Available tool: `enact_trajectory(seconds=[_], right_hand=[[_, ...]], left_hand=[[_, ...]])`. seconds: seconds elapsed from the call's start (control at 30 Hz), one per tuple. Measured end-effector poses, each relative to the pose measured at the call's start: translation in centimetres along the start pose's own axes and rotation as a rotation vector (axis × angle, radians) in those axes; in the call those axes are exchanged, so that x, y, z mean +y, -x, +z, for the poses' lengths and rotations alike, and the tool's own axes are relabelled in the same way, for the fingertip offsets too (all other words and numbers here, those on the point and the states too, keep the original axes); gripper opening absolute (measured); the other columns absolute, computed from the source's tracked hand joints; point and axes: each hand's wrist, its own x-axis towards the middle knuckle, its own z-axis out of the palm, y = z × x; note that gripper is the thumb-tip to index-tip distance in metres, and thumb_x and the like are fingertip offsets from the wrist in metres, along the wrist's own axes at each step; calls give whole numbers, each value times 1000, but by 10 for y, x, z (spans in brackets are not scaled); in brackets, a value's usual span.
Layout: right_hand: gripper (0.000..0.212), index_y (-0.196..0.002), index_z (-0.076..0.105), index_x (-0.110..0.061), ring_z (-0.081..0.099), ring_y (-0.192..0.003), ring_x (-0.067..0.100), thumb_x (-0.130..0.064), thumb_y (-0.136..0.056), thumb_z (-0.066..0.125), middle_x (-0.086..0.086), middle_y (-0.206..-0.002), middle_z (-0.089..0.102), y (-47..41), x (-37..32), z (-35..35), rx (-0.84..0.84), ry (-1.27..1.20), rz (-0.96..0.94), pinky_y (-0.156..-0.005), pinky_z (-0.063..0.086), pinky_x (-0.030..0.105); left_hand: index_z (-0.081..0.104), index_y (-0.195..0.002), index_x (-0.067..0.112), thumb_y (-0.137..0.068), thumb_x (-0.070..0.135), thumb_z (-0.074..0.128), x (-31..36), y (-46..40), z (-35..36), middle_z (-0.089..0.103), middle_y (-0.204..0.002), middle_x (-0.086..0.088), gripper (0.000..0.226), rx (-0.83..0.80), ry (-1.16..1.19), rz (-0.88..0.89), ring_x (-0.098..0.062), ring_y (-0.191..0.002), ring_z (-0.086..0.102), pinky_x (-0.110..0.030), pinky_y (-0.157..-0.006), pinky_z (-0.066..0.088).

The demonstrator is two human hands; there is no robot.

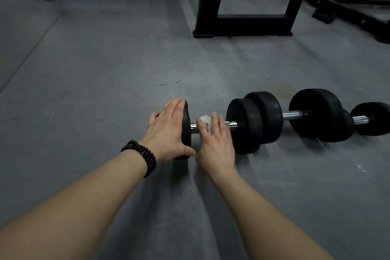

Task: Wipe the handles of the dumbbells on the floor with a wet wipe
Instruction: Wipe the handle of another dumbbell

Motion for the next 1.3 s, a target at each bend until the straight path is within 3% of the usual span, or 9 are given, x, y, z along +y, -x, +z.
enact_trajectory(seconds=[0.1, 0.17, 0.33, 0.5, 0.63, 0.77, 1.0, 1.2, 1.3], right_hand=[[67, -148, 33, -9, 18, -148, 30, -12, -86, 57, 15, -152, 37, -11, 17, -1, 115, 39, 169, -120, 16, 40], [66, -148, 34, -5, 24, -145, 29, -9, -86, 57, 14, -149, 41, -12, 13, 0, 116, 3, 202, -120, 20, 40], [87, -153, 24, -1, 13, -151, 29, -11, -77, 65, 17, -161, 20, 8, -5, 7, 4, -106, -105, -122, 15, 44], [96, -155, 11, -2, 5, -151, 27, -20, -80, 68, 15, -163, 13, 10, 18, 4, 31, -4, 168, -123, 3, 38], [91, -155, 14, -4, 0, -152, 25, -14, -79, 63, 13, -164, 8, 9, -9, 2, -69, -87, -174, -123, 6, 39], [85, -151, 29, 0, 20, -149, 29, -10, -75, 65, 16, -158, 30, 7, 28, -2, 54, 55, 37, -120, 17, 38], [87, -156, 5, -5, -3, -152, 22, -14, -84, 52, 11, -164, 7, -8, 38, -14, -57, 48, -38, -119, -7, 29], [99, -157, -4, -10, -8, -151, 20, -25, -81, 59, 6, -165, -5, -26, 32, -19, -143, 69, 6, -123, -1, 36], [100, -156, -8, -11, -14, -150, 20, -26, -82, 57, 6, -164, -11, -9, 4, -6, -177, -9, -141, -122, -6, 35]], left_hand=[[-1, -155, 15, -55, 67, 82, 0, 0, 0, -1, -163, 1, 140, 0, -7, -3, -11, -150, -5, -40, -119, 10], [-1, -155, 15, -55, 67, 82, 0, 1, 0, 0, -164, 1, 140, 4, -5, -9, -11, -150, -4, -41, -119, 11], [-1, -155, 16, -55, 63, 82, 2, 0, -1, 0, -164, 2, 139, -9, 13, -21, -10, -150, -4, -41, -120, 12], [-2, -155, 16, -54, 67, 83, 2, -1, -1, -2, -163, 3, 141, -15, 8, -23, -10, -150, -5, -41, -120, 12], [-2, -155, 17, -51, 65, 84, 2, -4, -4, -1, -163, 3, 142, -47, 20, -27, -10, -150, -3, -42, -120, 12], [-4, -154, 15, -42, 72, 84, 1, -7, -10, -1, -163, 0, 154, -76, -37, -22, -14, -151, -2, -43, -120, 12], [27, -150, 4, -49, 74, 80, -1, 15, 5, 28, -156, -11, 135, 159, -291, 77, -25, -145, 26, -43, -113, 29], [1, -155, 9, -54, 64, 83, 0, 2, -1, 5, -164, -7, 142, 55, -288, 43, -21, -151, 8, -41, -122, 10], [-1, -155, 11, -52, 63, 84, -3, -15, -9, 5, -163, -4, 144, 3, -244, 6, -20, -151, 8, -40, -123, 9]])
